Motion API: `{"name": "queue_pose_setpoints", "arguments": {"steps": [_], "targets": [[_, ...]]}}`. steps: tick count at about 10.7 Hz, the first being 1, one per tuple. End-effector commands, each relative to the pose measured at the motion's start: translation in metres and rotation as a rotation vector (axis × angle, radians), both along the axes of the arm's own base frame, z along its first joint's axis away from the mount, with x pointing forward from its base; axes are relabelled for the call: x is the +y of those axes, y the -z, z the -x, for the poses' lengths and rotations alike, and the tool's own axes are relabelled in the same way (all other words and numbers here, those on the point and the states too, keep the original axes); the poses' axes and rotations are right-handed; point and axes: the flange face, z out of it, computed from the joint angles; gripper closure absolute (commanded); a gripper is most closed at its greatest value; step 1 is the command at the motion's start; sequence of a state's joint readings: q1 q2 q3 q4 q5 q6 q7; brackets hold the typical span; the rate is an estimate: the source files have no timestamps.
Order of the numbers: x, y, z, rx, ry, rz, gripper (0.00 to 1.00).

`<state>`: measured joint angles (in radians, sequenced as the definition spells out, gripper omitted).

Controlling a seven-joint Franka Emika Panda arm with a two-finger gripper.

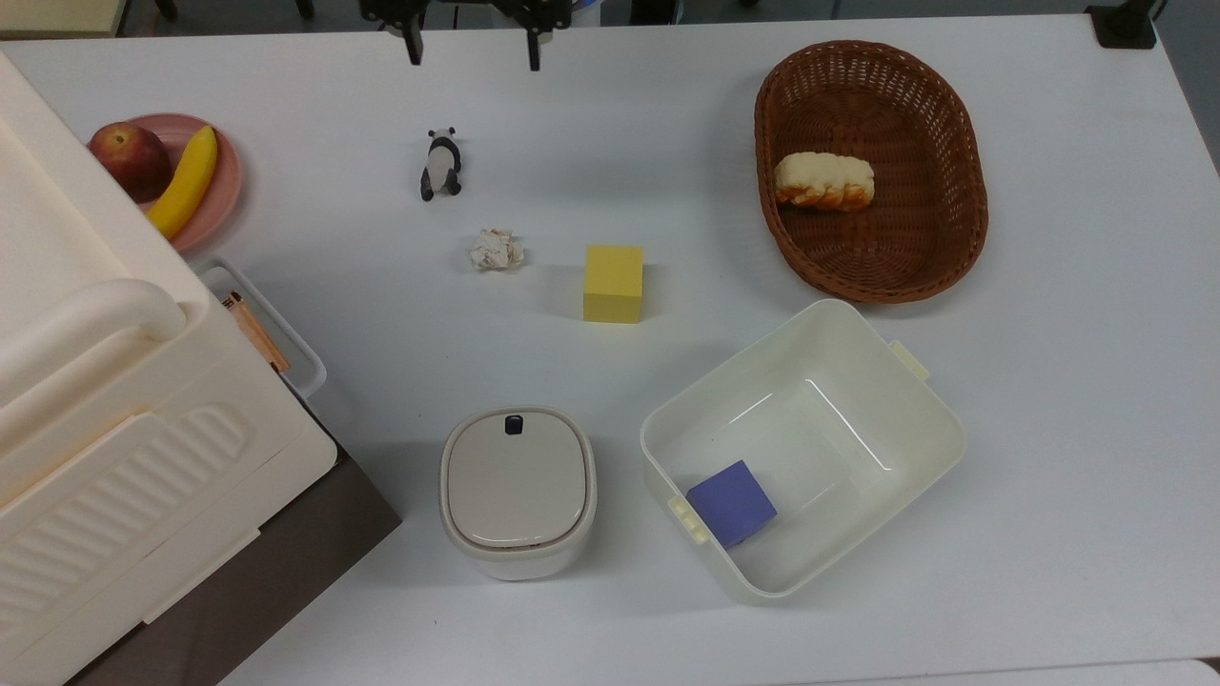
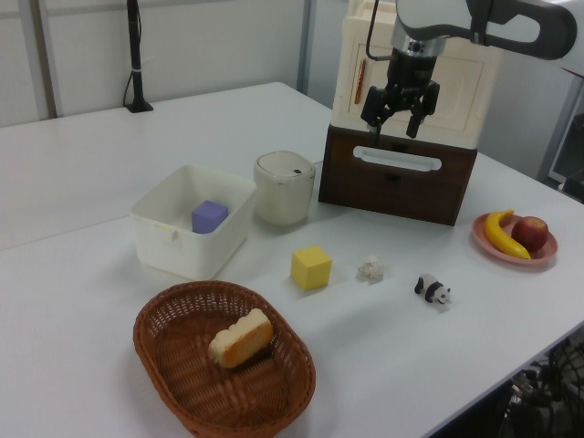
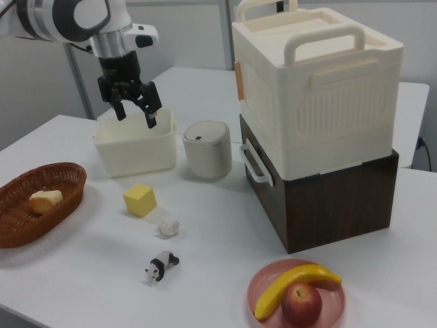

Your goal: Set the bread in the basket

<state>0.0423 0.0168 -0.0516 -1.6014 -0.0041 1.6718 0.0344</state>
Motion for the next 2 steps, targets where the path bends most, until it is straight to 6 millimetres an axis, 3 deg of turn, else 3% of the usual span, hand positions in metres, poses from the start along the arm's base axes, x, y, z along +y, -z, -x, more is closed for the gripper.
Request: {"name": "queue_pose_setpoints", "arguments": {"steps": [1, 2], "targets": [[0.0165, -0.0027, 0.0065, 0.016, 0.023, -0.022, 0.00], [0.0174, -0.0016, 0.0051, 0.017, 0.021, -0.022, 0.00]]}}
